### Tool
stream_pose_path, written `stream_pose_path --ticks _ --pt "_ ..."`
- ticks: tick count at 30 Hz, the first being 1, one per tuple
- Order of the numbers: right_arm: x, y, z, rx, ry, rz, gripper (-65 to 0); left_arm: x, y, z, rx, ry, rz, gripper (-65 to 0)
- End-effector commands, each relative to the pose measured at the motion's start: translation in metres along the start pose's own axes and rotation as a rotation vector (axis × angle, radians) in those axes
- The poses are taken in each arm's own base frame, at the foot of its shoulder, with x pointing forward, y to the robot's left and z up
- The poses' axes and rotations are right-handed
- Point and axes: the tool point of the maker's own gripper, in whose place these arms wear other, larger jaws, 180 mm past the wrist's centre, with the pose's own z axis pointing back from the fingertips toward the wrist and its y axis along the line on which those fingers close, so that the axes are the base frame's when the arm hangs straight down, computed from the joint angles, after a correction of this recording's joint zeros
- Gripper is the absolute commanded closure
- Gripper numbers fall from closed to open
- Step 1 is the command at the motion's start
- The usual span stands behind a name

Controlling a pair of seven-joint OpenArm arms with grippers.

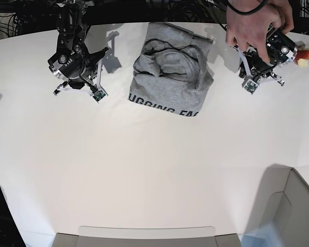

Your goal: Fold the T-shirt properly

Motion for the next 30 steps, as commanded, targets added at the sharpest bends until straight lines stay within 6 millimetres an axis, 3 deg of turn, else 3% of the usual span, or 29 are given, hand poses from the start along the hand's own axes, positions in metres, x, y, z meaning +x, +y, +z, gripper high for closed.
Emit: stream_pose_path --ticks 1,5,11,17,22,30 --pt "0.007 -0.008 0.005 -0.023 -0.026 0.009 -14.4 0.014 0.002 0.003 0.0 -0.048 0.002 -7.7" --pt "0.011 -0.017 0.008 -0.044 -0.039 -0.005 -14.4 0.014 0.001 0.003 -0.001 -0.048 0.001 -7.7" --pt "0.007 -0.053 0.015 -0.117 -0.049 -0.097 -14.4 0.014 0.001 0.003 -0.001 -0.048 0.001 -7.7" --pt "0.007 -0.067 0.019 -0.147 -0.069 -0.134 -14.4 0.014 0.001 0.003 -0.001 -0.048 0.001 -7.7" --pt "0.033 -0.062 0.021 -0.142 -0.253 -0.146 -14.4 0.014 0.001 0.003 -0.001 -0.048 0.001 -7.7" --pt "0.092 -0.036 0.045 -0.103 -0.677 -0.172 -14.4 0.014 0.001 0.003 -0.001 -0.048 0.001 -7.7"
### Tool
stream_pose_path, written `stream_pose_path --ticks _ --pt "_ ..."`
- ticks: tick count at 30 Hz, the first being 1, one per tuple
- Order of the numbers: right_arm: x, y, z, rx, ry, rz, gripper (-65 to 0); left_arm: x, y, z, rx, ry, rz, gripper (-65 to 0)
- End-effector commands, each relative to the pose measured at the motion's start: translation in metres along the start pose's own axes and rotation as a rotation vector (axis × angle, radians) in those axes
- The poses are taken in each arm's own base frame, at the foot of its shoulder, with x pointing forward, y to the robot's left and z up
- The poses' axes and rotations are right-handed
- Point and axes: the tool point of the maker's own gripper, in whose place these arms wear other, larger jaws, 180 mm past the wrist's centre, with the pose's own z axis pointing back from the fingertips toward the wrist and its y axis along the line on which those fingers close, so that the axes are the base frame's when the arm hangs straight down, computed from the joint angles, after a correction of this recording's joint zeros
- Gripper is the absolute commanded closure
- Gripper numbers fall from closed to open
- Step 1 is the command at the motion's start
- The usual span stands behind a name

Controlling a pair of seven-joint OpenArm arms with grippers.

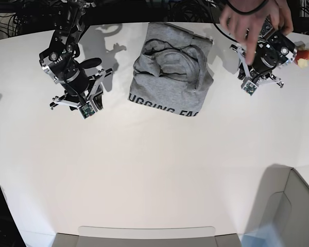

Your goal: Fold the T-shirt properly

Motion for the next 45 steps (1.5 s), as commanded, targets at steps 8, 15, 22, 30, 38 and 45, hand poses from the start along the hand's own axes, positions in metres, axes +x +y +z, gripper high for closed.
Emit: stream_pose_path --ticks 8,15,22,30,38,45 --pt "0.046 0.004 0.008 0.007 -0.242 -0.023 -14.3 0.012 0.003 0.003 0.006 -0.042 0.003 -7.7" --pt "0.07 0.006 0.017 0.012 -0.398 -0.028 -14.3 0.012 0.003 0.003 0.006 -0.042 0.003 -7.7" --pt "0.091 -0.001 0.033 -0.045 -0.574 -0.076 -14.3 0.012 0.003 0.003 0.006 -0.042 0.003 -7.8" --pt "0.091 -0.001 0.035 -0.045 -0.583 -0.078 -14.3 0.012 0.003 0.003 0.006 -0.042 0.003 -7.8" --pt "0.088 0.001 0.036 -0.041 -0.578 -0.082 -14.3 0.012 0.003 0.003 0.006 -0.042 0.003 -7.8" --pt "0.087 0.001 0.036 -0.042 -0.578 -0.082 -14.3 0.012 0.003 0.003 0.006 -0.042 0.003 -7.8"
